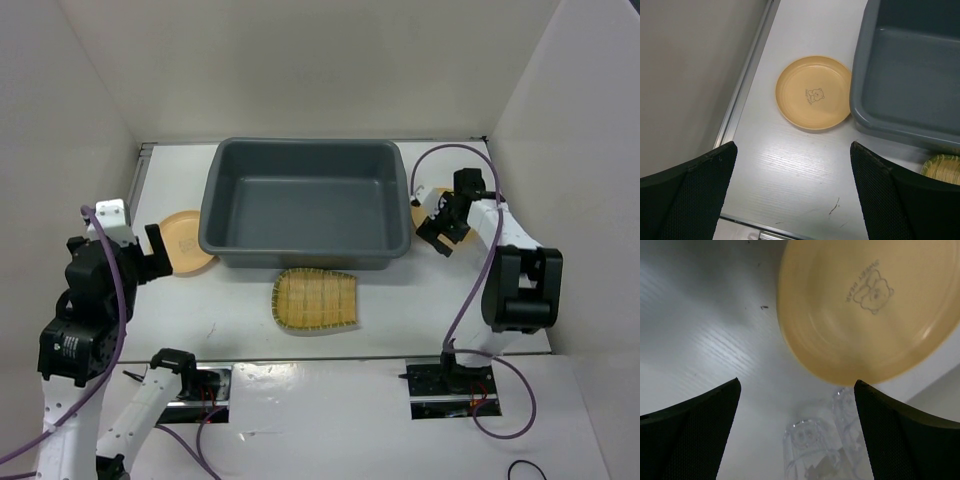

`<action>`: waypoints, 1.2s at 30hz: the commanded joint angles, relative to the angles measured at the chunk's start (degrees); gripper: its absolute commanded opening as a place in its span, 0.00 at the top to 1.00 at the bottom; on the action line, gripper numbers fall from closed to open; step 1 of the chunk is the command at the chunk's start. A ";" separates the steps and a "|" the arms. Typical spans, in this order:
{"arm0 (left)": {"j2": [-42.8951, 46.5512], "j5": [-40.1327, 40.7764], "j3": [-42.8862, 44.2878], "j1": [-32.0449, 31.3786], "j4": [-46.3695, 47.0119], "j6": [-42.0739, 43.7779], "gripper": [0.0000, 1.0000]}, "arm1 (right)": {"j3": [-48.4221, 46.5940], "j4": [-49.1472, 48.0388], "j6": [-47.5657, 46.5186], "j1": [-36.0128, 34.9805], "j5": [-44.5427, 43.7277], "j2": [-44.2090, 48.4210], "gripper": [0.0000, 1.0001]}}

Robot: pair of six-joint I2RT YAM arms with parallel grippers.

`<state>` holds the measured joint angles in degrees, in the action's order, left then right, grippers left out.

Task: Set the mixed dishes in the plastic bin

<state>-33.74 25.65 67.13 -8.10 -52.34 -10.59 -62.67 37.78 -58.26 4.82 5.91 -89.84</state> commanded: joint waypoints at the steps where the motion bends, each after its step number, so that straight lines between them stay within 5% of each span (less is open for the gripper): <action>1: -0.80 -0.68 0.54 1.06 1.62 1.44 0.00 | -6.30 2.29 -1.33 1.76 4.98 -5.24 0.02; 11: -2.56 -2.36 0.54 4.22 1.62 2.50 0.00 | -7.90 0.72 -2.56 3.79 5.69 -15.62 0.08; 23: -0.02 -3.93 0.54 6.52 1.62 3.03 0.00 | -11.50 2.03 -1.95 4.84 6.39 -23.71 0.31; 27: 0.51 -3.94 0.54 7.74 1.62 3.03 0.00 | -12.20 2.65 -3.00 4.85 7.44 -24.41 0.59; 29: 1.13 -3.94 0.54 7.75 1.62 3.03 0.00 | -13.52 5.19 -3.52 4.85 7.45 -25.37 0.97; 36: 1.66 -3.94 0.01 7.75 1.62 3.03 0.00 | -20.29 12.57 -1.51 6.87 9.99 -27.77 1.00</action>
<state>-32.62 22.20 67.11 -0.82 -52.31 -8.88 -82.81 41.80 -61.91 9.98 12.16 -114.78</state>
